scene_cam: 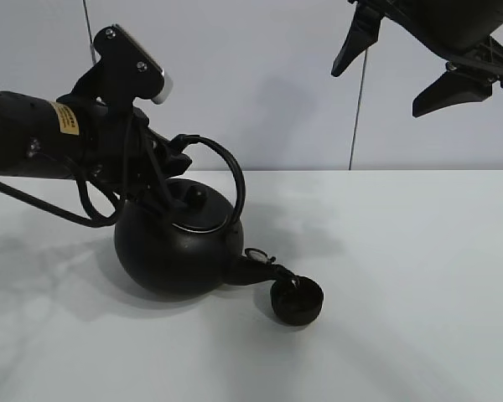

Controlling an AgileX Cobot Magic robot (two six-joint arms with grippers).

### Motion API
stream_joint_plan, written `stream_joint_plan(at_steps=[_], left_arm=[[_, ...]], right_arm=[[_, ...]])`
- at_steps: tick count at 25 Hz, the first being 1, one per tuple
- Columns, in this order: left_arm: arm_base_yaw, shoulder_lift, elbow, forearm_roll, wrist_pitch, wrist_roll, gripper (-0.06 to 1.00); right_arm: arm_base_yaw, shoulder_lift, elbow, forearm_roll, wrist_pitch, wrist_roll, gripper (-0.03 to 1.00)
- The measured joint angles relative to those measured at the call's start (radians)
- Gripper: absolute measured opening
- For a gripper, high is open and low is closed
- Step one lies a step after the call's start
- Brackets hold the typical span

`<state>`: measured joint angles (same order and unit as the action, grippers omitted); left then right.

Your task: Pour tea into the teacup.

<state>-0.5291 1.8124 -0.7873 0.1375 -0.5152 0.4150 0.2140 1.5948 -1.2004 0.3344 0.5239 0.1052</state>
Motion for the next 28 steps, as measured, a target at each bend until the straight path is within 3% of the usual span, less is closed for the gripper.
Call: stream_joint_plan(at_steps=[16, 25, 28], left_arm=[[-0.003, 0.0, 0.0, 0.0, 0.0, 0.011, 0.11], [-0.004, 0.0, 0.0, -0.006, -0.009, -0.106, 0.11], [-0.004, -0.015, 0.0, -0.054, -0.008, -0.117, 0.11]], right_arm=[[0.0, 0.0, 0.0, 0.0, 0.0, 0.0, 0.66], [0.0, 0.0, 0.0, 0.0, 0.0, 0.0, 0.66], [0.0, 0.0, 0.0, 0.0, 0.0, 0.0, 0.66]])
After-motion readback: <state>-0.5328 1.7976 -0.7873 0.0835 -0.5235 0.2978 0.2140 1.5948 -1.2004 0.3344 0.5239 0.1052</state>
